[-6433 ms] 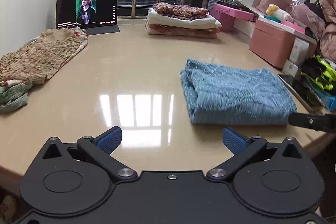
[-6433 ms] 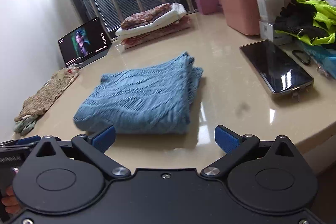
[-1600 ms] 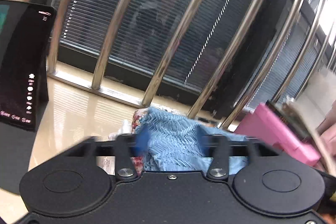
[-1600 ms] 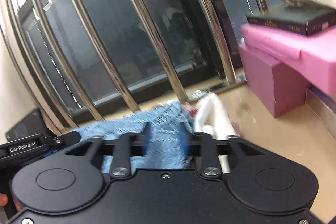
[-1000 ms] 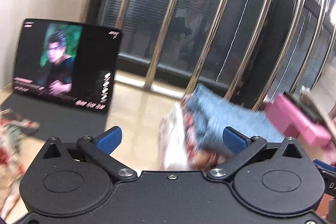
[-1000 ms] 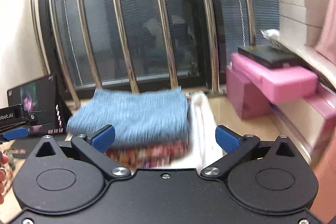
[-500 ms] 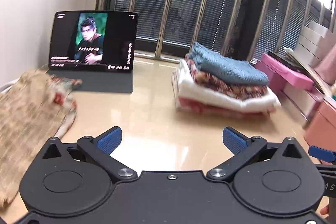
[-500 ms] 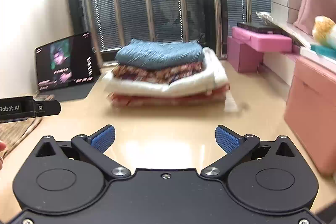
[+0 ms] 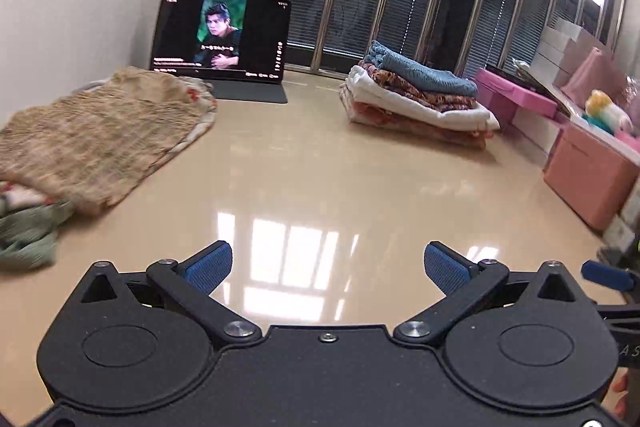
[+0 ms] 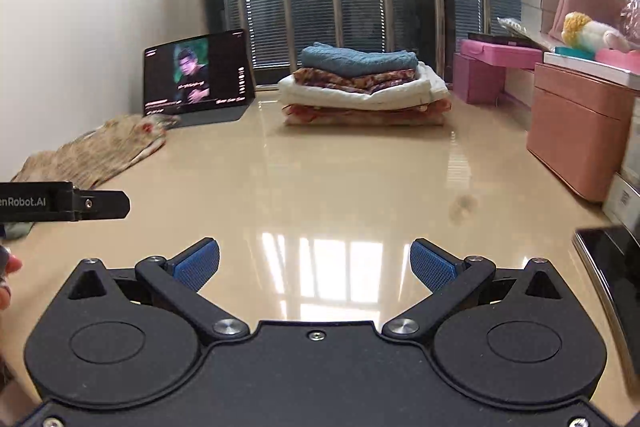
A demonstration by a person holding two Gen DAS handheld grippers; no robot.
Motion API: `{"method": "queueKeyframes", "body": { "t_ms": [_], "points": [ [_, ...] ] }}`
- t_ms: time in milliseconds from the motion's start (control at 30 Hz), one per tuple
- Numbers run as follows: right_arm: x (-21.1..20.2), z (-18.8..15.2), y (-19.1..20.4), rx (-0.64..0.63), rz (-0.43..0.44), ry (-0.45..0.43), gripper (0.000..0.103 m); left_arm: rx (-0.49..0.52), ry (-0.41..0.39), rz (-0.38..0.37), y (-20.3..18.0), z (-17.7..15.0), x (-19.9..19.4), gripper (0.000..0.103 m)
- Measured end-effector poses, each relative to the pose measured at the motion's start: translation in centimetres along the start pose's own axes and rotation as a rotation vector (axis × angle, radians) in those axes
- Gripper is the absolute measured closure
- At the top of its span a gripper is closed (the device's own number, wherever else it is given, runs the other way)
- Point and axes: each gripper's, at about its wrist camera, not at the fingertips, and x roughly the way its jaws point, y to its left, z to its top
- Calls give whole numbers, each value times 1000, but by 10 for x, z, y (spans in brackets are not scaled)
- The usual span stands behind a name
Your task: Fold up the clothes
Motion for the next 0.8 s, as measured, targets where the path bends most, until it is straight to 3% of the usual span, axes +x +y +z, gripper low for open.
{"method": "queueKeyframes", "body": {
  "t_ms": [300, 467, 567, 800],
  "points": [
    [-90, -33, 11, 58, 52, -60, 0, 72, -57, 39, -2, -46, -96, 0],
    [-156, -44, 12, 94, 79, -82, 0, 15, -57, 7, 2, -69, -157, 0],
    [-182, -47, 13, 93, 105, -80, 0, 4, -66, -22, 7, -81, -179, 0],
    [-223, -65, 20, 139, 87, -91, 0, 2, -60, 6, 12, -103, -213, 0]
  ]
}}
